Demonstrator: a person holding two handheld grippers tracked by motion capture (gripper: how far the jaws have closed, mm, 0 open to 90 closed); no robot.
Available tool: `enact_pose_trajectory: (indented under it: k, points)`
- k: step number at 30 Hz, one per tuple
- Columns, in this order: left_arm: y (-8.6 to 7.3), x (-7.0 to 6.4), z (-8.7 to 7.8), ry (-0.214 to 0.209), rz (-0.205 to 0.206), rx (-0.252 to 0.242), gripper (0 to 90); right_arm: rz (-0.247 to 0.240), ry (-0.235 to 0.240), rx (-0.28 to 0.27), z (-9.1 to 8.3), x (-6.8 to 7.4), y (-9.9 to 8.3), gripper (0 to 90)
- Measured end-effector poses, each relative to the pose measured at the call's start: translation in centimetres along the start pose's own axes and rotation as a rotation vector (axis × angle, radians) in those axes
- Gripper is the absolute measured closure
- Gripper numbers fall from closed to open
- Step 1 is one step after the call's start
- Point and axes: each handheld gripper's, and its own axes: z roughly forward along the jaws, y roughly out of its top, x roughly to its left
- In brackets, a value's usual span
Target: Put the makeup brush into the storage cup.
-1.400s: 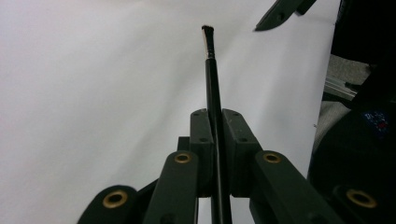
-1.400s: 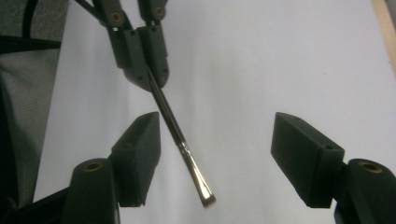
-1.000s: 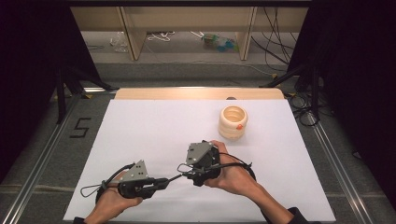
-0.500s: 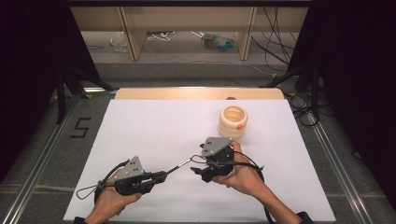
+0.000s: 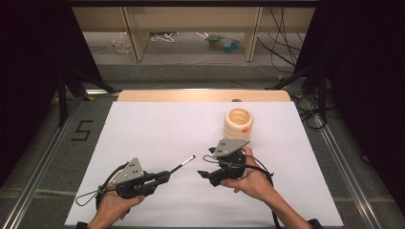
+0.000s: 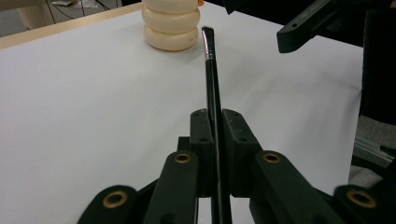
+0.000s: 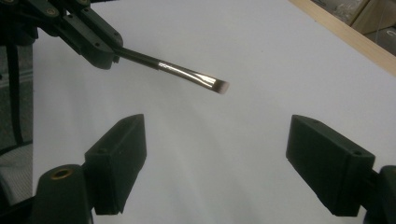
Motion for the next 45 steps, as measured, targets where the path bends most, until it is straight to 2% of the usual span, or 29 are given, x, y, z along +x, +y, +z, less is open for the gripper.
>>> enact_pose_trajectory:
  k: [3,5,7,8,14,16,23,26,27,30,31,33,34,36,40,41,43,45]
  points:
    - [0.1,-0.1,0.0,0.013,-0.007,-0.028,83.3,0.021,-0.010,-0.008,-0.1,-0.2,-0.1,18.5]
    - [0.1,-0.1,-0.1,0.025,-0.007,-0.033,83.3,0.047,0.004,-0.012,-0.2,-0.2,-0.1,17.7]
    - [0.2,-0.1,-0.1,0.029,-0.011,-0.047,83.3,0.072,0.020,-0.042,-0.3,-0.3,-0.3,17.6]
    - [0.2,-0.2,-0.1,0.029,-0.014,-0.052,83.3,0.088,0.027,-0.035,-0.3,-0.3,-0.3,17.4]
    - [0.2,-0.5,0.1,0.027,-0.029,-0.074,83.3,0.114,0.047,-0.058,-0.1,-0.4,-0.9,16.9]
    - [0.2,-0.5,0.2,0.033,-0.021,-0.082,83.3,0.134,0.055,-0.058,0.1,-0.3,-0.9,16.8]
    - [0.4,-1.0,0.2,0.038,-0.042,-0.123,83.3,0.160,0.100,-0.119,0.2,0.0,-0.8,16.9]
    - [0.5,-1.1,0.3,0.034,-0.043,-0.146,83.2,0.162,0.088,-0.134,0.1,0.1,-0.7,16.9]
    - [0.6,-1.2,0.2,0.044,-0.033,-0.147,83.3,0.163,0.093,-0.140,0.1,0.1,-0.7,16.8]
    - [0.6,-1.5,0.3,0.050,-0.044,-0.157,83.3,0.178,0.110,-0.153,0.2,0.2,-0.7,16.8]
    - [0.7,-1.4,0.3,0.045,-0.031,-0.158,83.3,0.183,0.113,-0.163,0.3,0.3,-0.7,16.8]
    - [0.7,-1.6,0.4,0.047,-0.040,-0.164,83.3,0.190,0.129,-0.166,0.4,0.3,-0.6,16.8]
    - [0.7,-1.6,0.4,0.046,-0.025,-0.164,83.3,0.192,0.128,-0.166,0.4,0.4,-0.6,16.8]
    - [0.7,-1.9,0.5,0.045,-0.039,-0.167,83.3,0.198,0.134,-0.173,0.5,0.5,-0.6,16.8]
    - [0.7,-2.1,0.6,0.049,-0.036,-0.176,83.3,0.217,0.157,-0.205,0.7,0.6,-0.5,17.0]
    - [0.7,-2.2,0.7,0.045,-0.030,-0.178,83.3,0.216,0.145,-0.213,0.6,0.5,-0.5,17.2]
    - [0.8,-2.2,0.7,0.045,-0.012,-0.179,83.3,0.228,0.157,-0.228,0.7,0.6,-0.5,17.0]
    - [0.8,-2.4,0.8,0.047,-0.029,-0.186,83.3,0.240,0.154,-0.236,0.7,0.6,-0.5,17.1]
